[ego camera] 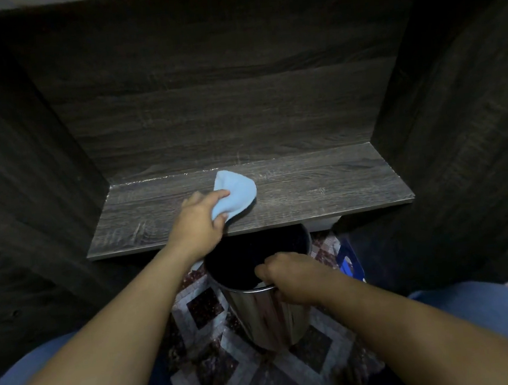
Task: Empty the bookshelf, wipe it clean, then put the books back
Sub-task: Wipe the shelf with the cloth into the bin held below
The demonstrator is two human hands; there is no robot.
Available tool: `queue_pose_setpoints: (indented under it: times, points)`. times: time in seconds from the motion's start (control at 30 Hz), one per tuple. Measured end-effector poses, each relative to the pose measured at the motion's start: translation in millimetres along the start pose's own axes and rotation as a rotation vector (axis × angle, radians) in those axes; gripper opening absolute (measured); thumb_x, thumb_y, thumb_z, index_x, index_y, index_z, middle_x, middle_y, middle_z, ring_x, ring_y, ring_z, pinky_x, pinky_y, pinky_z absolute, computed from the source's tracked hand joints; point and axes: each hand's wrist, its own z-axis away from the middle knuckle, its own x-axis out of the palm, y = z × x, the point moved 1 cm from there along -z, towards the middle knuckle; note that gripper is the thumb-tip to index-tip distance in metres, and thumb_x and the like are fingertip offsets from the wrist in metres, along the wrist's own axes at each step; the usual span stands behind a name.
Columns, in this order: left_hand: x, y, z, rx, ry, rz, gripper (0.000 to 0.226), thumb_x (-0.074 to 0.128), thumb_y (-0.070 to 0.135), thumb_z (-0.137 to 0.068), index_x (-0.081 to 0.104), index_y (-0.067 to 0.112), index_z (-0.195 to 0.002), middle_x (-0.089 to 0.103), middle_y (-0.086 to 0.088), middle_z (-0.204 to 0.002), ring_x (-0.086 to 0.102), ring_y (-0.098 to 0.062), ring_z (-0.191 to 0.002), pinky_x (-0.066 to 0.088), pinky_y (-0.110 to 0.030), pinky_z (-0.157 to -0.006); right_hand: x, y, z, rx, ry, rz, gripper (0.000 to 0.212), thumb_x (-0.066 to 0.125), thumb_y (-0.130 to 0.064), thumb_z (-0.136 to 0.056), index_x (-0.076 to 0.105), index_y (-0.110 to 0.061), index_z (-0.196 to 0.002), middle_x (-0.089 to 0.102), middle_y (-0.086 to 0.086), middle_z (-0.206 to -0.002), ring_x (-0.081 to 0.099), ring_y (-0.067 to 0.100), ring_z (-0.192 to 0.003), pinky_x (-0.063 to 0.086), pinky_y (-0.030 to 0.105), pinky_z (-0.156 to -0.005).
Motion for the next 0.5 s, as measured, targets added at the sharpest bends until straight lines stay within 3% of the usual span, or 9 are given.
queue_pose_setpoints:
  times: [0.1, 0.2, 0.3, 0.37, 0.43, 0.5]
  points:
    - [2, -1, -4, 0.042, 0.032, -0.114, 0.051, 0.061, 0.016, -0.088, 0.053, 0.038, -0.134, 0.047, -0.002, -0.133, 0.035, -0.029, -0.126, 0.03, -0.044, -0.106, 9, 3, -3, -0.013, 0.006, -0.021, 0.024, 0.053, -0.006, -0.089, 0.055, -0.009, -0.113, 0.057, 0.015, -0.106, 0.056, 0.034, -0.1, 0.051, 0.04, -0.075]
    - [7, 0, -9, -0.061, 0.025, -0.26, 0.052, 0.061, 0.021, -0.085, 0.049, 0.04, -0.132, 0.021, -0.004, -0.152, 0.011, -0.03, -0.139, 0.013, -0.049, -0.109, 15, 10, -9, -0.031, -0.016, -0.035, 0.025, 0.052, -0.005, -0.089, 0.056, -0.008, -0.114, 0.057, 0.015, -0.106, 0.056, 0.034, -0.1, 0.051, 0.041, -0.077]
    - [13, 2, -13, -0.105, 0.082, -0.31, 0.044, 0.059, 0.022, -0.084, 0.051, 0.028, -0.126, 0.033, -0.006, -0.137, 0.025, -0.027, -0.126, 0.021, -0.043, -0.102, 15, 10, -14, -0.034, -0.009, -0.038, 0.027, 0.05, -0.004, -0.09, 0.055, -0.008, -0.116, 0.057, 0.016, -0.108, 0.055, 0.034, -0.103, 0.048, 0.038, -0.077]
    - [20, -4, -18, -0.104, 0.033, -0.238, 0.04, 0.055, 0.018, -0.086, 0.053, 0.02, -0.126, 0.043, -0.007, -0.128, 0.04, -0.028, -0.119, 0.033, -0.041, -0.1, 15, 10, -18, -0.037, -0.013, -0.038, 0.03, 0.048, -0.002, -0.09, 0.054, -0.007, -0.12, 0.056, 0.017, -0.112, 0.054, 0.033, -0.106, 0.043, 0.035, -0.076]
    - [29, -11, -22, -0.127, -0.075, -0.102, 0.039, 0.048, 0.015, -0.091, 0.051, 0.016, -0.13, 0.044, -0.009, -0.131, 0.047, -0.033, -0.119, 0.04, -0.044, -0.1, 17, 11, -21, -0.035, -0.019, -0.044, 0.033, 0.048, -0.001, -0.09, 0.054, -0.007, -0.122, 0.056, 0.017, -0.115, 0.053, 0.033, -0.108, 0.038, 0.033, -0.074]
    - [35, -17, -21, -0.115, -0.15, -0.039, 0.036, 0.042, 0.022, -0.098, 0.045, 0.017, -0.133, 0.037, -0.012, -0.145, 0.036, -0.033, -0.134, 0.033, -0.045, -0.109, 17, 12, -23, -0.037, -0.015, -0.062, 0.033, 0.048, -0.002, -0.09, 0.054, -0.008, -0.122, 0.056, 0.017, -0.116, 0.053, 0.034, -0.109, 0.04, 0.033, -0.076]
